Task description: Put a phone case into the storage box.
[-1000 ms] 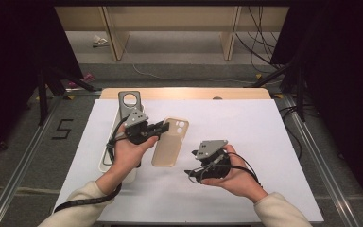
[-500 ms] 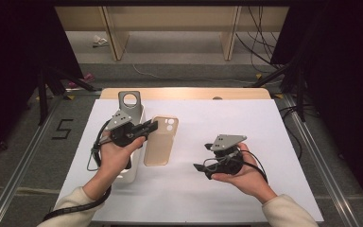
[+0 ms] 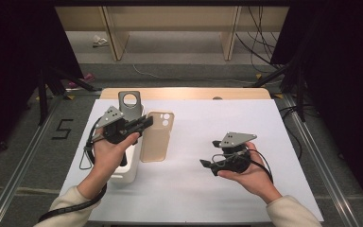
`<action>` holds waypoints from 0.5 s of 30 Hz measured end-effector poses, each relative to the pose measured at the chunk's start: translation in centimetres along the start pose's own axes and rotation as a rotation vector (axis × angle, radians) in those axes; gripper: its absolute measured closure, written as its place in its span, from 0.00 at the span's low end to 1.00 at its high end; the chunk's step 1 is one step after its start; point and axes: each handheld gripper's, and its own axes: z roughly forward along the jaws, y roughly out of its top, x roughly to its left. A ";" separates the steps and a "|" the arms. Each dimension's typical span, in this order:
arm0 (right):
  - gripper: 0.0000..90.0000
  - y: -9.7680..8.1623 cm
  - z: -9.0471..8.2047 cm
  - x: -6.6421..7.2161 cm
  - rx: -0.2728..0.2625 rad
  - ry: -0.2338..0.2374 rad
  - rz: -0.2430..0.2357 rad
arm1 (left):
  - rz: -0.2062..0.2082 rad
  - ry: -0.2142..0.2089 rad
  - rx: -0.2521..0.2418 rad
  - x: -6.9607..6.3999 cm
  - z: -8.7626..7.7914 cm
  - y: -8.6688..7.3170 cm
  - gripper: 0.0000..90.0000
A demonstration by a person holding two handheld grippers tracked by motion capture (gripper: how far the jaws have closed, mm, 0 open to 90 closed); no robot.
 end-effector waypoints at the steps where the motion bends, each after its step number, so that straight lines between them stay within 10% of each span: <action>1: 0.23 -0.1 -0.1 -0.1 -0.002 -0.002 0.003 | -0.001 0.002 -0.003 0.1 -0.1 0.1 0.90; 15: 0.22 -1.1 -1.6 -1.0 -0.015 -0.038 0.039 | -0.005 0.024 -0.039 1.3 -1.3 1.3 0.90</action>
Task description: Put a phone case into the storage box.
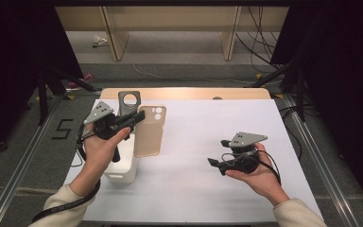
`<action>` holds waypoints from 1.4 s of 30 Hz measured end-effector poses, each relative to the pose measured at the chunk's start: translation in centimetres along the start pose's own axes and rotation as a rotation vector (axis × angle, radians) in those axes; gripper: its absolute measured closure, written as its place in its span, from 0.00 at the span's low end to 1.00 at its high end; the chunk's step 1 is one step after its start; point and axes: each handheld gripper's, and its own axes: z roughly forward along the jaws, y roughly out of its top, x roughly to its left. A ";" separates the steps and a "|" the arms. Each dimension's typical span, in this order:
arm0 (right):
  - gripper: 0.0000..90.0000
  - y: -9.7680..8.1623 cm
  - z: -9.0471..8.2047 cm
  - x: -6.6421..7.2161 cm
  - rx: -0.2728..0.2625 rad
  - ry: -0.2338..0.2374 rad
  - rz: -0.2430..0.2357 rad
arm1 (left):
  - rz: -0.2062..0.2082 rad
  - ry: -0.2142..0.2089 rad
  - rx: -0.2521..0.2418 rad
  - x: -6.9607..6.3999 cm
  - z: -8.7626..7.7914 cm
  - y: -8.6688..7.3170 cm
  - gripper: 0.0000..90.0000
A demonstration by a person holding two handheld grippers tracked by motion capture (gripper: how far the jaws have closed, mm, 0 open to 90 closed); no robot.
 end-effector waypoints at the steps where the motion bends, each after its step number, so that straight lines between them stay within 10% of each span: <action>1: 0.22 -0.1 -0.1 -0.1 0.000 -0.001 0.002 | 0.001 0.002 -0.001 0.1 -0.1 0.1 0.90; 42: 0.18 -1.7 -2.2 -1.5 -0.023 -0.061 0.061 | 0.018 0.079 -0.036 3.0 -2.0 1.6 0.90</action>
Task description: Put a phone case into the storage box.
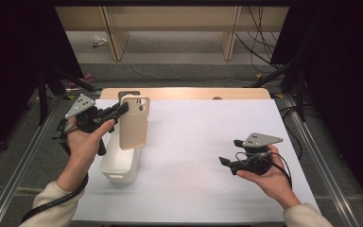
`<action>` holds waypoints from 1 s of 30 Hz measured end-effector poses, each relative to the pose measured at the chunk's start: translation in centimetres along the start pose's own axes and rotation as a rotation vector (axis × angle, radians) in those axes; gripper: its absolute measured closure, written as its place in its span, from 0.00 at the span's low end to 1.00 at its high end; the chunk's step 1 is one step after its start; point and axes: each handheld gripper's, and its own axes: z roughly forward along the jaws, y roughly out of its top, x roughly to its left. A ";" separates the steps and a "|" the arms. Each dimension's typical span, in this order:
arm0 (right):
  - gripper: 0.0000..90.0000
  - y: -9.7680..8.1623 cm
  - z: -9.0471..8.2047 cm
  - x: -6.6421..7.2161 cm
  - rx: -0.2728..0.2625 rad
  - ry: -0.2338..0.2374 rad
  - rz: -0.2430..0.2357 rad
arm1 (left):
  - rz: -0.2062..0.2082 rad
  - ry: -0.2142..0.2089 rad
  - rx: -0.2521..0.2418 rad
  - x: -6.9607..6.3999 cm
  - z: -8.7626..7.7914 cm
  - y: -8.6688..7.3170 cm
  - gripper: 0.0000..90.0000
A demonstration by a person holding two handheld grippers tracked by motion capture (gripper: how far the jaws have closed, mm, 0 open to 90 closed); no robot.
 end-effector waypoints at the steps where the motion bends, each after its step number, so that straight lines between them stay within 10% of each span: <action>1: 0.18 0.0 0.0 0.0 0.000 -0.001 0.000 | 0.000 0.000 0.000 0.0 0.0 0.0 0.90; 30: 0.18 -0.3 -0.4 -0.3 -0.009 -0.017 0.009 | 0.009 0.033 -0.009 2.2 -0.6 0.1 0.90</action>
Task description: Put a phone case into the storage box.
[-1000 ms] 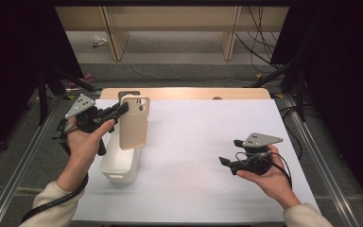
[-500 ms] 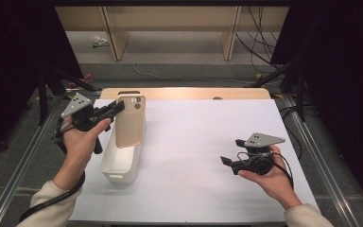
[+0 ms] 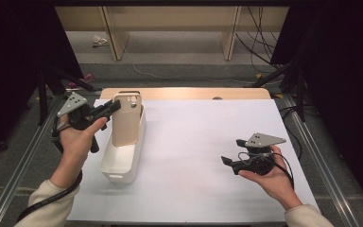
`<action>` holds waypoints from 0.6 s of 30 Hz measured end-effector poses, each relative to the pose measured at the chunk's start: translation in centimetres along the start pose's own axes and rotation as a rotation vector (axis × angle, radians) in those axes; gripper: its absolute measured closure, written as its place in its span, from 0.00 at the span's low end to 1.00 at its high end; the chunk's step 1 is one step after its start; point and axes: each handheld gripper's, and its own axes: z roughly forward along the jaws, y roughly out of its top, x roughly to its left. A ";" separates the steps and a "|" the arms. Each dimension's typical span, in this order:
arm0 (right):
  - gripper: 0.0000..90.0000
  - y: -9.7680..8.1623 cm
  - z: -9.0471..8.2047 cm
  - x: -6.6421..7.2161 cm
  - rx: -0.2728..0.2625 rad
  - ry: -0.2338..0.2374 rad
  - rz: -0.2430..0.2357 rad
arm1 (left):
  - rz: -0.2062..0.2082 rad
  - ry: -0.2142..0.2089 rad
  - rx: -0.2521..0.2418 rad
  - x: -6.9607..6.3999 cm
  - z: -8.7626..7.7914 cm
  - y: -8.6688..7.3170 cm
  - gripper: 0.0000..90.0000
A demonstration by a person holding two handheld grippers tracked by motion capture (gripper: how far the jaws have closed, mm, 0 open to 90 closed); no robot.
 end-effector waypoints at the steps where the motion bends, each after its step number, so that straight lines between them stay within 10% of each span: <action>1: 0.18 0.0 0.0 0.0 -0.001 0.000 0.000 | -0.001 0.001 0.000 0.1 0.0 0.0 0.90; 18: 0.18 -0.1 0.0 -0.1 0.000 -0.001 0.007 | -0.004 0.023 -0.008 1.4 0.0 0.3 0.90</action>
